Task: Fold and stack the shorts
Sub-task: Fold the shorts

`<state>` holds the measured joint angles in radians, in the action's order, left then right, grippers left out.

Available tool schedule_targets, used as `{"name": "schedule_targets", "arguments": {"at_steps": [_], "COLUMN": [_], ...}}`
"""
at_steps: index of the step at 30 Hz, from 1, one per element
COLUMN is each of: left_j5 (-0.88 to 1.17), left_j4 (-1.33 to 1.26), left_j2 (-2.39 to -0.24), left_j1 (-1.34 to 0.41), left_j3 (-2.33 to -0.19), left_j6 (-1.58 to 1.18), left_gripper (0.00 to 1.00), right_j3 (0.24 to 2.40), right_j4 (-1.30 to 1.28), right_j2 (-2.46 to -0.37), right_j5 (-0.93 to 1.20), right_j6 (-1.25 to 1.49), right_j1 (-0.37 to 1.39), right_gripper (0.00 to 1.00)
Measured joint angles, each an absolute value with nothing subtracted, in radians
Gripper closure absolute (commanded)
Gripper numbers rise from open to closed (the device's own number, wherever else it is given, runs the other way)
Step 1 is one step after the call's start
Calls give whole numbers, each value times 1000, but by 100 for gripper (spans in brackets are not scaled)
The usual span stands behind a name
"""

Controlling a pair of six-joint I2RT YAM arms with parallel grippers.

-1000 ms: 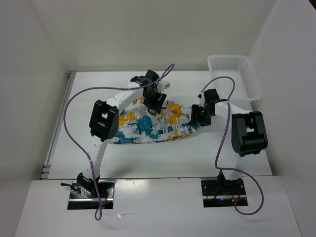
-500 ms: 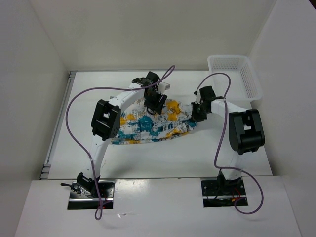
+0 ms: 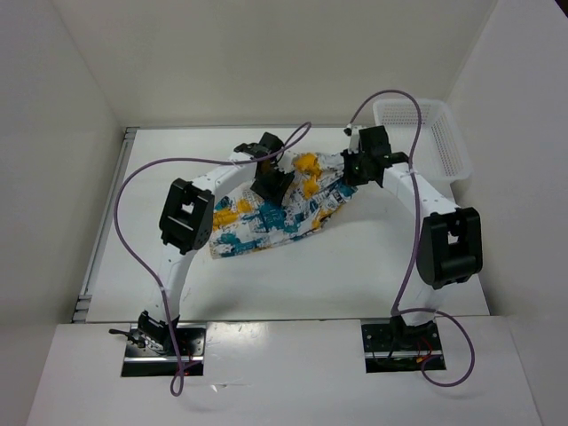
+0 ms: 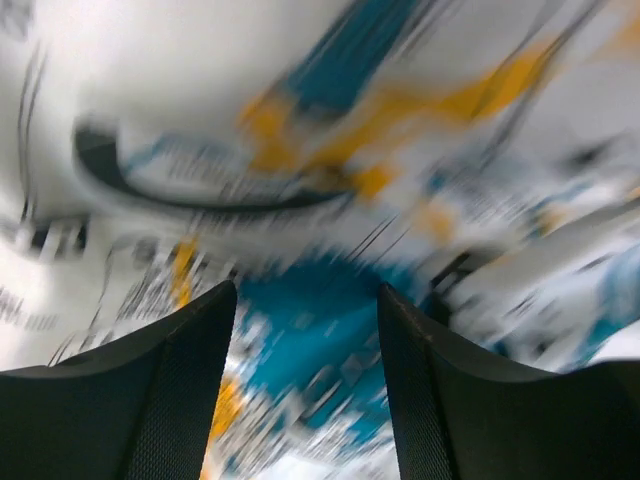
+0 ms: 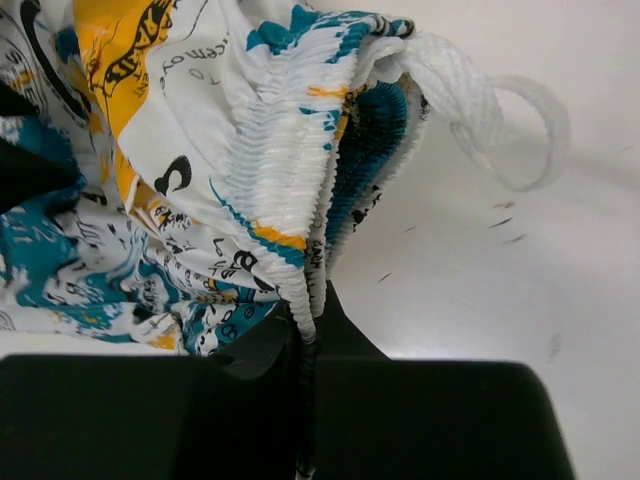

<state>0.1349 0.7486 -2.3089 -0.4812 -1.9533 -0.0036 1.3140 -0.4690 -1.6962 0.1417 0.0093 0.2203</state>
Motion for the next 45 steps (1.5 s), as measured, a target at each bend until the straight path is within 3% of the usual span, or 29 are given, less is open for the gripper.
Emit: {"name": "schedule_targets", "arguments": {"at_steps": [9,16,25,34,41,45], "left_j5": [81,80,50,119,302,353], "left_j4": [745,728,709,700,713,710], "left_j2": [-2298,-2282,-2275,-2202,-2263,-2294], "left_j1": [-449,-421,-392,-229,-226,-235], "left_j3": [-1965,-1928,-1859,-1762,-1832,-1867], "left_j6": [-4,-4,-3,-4,-5,-6], "left_gripper": [31,31,28,26,36,51], "right_j3": [1381,1451,1571,1576,1681,1721], "right_j4": [-471,-505,-513,-514,-515,-514], "right_j2": [-1685,-1672,-1711,-1800,-1878,-1892], "right_j5": [75,26,-71,-119,-157,-168], "right_j6": [-121,-204,-213,-205,-207,-207], "right_j1": [84,83,232,302,455,520], "right_gripper": [100,100,100,100,100,100]}}
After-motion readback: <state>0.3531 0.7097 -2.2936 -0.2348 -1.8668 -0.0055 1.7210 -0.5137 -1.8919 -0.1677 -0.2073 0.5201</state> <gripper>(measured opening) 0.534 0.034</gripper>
